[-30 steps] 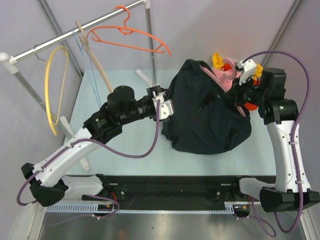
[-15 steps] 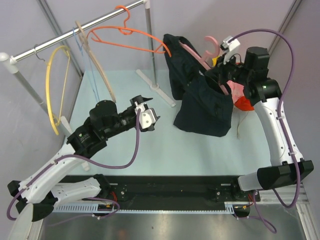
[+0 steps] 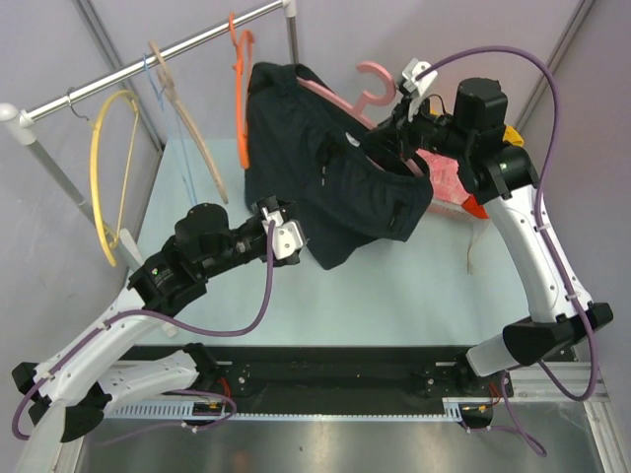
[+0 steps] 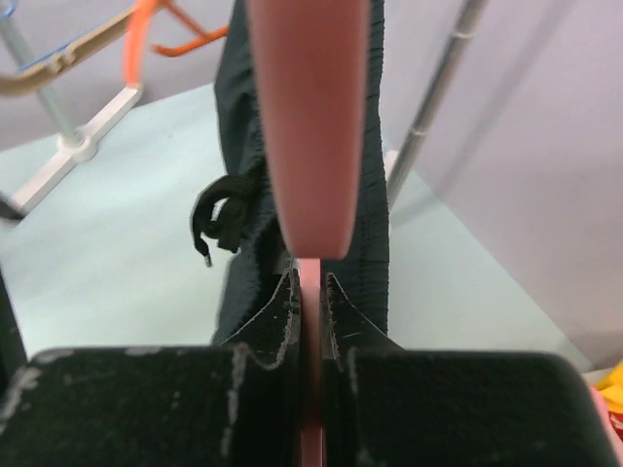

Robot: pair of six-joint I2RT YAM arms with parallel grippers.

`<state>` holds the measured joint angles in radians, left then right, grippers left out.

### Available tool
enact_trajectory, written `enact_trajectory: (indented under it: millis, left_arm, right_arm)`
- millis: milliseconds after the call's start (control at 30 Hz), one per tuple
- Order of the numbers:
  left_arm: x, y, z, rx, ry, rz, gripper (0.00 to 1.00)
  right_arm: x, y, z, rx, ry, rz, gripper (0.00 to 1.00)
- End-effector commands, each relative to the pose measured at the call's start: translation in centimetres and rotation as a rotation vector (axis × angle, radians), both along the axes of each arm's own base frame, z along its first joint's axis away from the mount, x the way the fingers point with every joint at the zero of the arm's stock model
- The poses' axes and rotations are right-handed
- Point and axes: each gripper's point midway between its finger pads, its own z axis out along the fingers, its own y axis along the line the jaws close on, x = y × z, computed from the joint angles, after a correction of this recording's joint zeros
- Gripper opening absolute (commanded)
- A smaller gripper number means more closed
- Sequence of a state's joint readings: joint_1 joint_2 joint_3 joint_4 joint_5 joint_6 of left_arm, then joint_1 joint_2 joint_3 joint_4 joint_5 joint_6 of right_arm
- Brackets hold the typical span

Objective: Place the shorts on the hanger

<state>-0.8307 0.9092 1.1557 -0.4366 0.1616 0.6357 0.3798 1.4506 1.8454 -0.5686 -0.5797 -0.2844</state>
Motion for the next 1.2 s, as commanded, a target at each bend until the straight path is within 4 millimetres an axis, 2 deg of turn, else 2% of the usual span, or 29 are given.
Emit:
enact_trajectory:
  millis: [0,67,133,233,433,600,667,767,833,900,1000,1167]
  left_arm:
    - [-0.4,0.0,0.4,-0.03,0.015,-0.01,0.73]
    - [-0.5,0.0,0.3,-0.03,0.015,-0.013,0.73]
    - [-0.5,0.1,0.1,-0.026,0.019,-0.012,0.73]
    - [-0.5,0.0,-0.2,-0.024,0.025,-0.014,0.73]
    - [-0.5,0.0,-0.6,-0.023,0.034,-0.01,0.73]
    - [-0.6,0.2,-1.1,-0.015,0.038,-0.01,0.74]
    - [-0.6,0.3,-1.1,-0.015,0.039,-0.005,0.73]
    - [-0.8,0.4,-1.2,-0.012,0.04,-0.009,0.73]
    - [-1.0,0.3,-1.2,-0.014,0.046,-0.02,0.74]
    - [-1.1,0.2,-1.1,-0.02,0.051,-0.029,0.73]
    - [-1.2,0.0,-0.3,-0.034,0.04,-0.04,0.74]
    - [-1.0,-0.3,1.6,-0.032,-0.036,-0.065,0.73]
  right_arm:
    - [3.1,-0.2,6.0,0.141,-0.095,-0.12,0.0]
    - [4.2,0.1,5.9,0.18,-0.056,-0.144,0.0]
    - [4.5,0.7,6.7,0.21,-0.059,-0.145,0.0]
    - [5.5,1.7,7.0,0.222,-0.064,-0.164,0.0]
    - [5.1,5.5,7.4,0.205,-0.11,-0.099,0.0]
    - [3.0,8.2,7.8,0.187,-0.155,0.015,0.0]
    - [2.0,8.6,8.2,0.181,-0.178,0.054,0.0]
    - [-0.5,9.6,8.9,0.168,-0.231,0.131,0.0]
    - [-2.0,10.6,8.5,0.155,-0.239,0.175,0.0]
    - [-2.3,10.6,8.5,0.151,-0.234,0.17,0.0]
    - [-1.4,9.7,8.1,0.144,-0.206,0.101,0.0]
    - [1.7,5.7,6.5,0.149,-0.085,-0.08,0.0]
